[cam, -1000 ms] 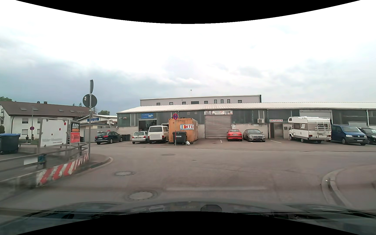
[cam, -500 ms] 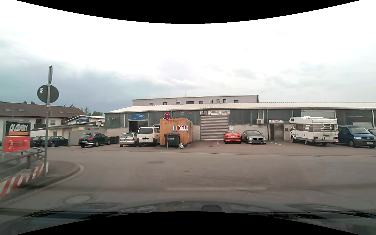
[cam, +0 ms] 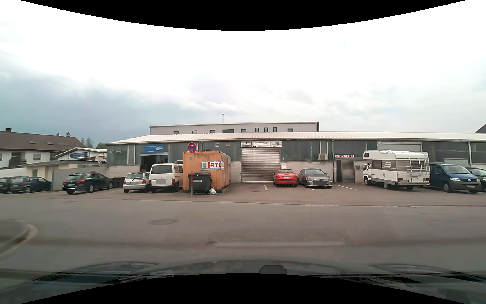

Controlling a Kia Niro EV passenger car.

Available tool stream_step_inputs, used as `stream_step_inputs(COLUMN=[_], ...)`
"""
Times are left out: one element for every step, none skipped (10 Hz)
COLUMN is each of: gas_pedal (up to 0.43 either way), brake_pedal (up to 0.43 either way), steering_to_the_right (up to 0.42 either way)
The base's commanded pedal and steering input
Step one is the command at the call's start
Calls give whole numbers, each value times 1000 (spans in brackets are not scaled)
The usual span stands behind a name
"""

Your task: Follow the waypoints while adhering to traffic rules and regulations

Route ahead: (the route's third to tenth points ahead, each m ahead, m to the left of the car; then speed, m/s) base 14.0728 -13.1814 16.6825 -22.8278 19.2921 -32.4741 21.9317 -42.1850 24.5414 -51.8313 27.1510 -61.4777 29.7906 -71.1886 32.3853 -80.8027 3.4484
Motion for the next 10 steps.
stream_step_inputs(gas_pedal=[0, 0, 0, 0, 28, 67, 87, 87, 98, 98], brake_pedal=[0, 0, 0, 0, 0, 0, 0, 0, 0, 0], steering_to_the_right=[227, 243, 264, 290, 318, 337, 361, 390, 421, 450])
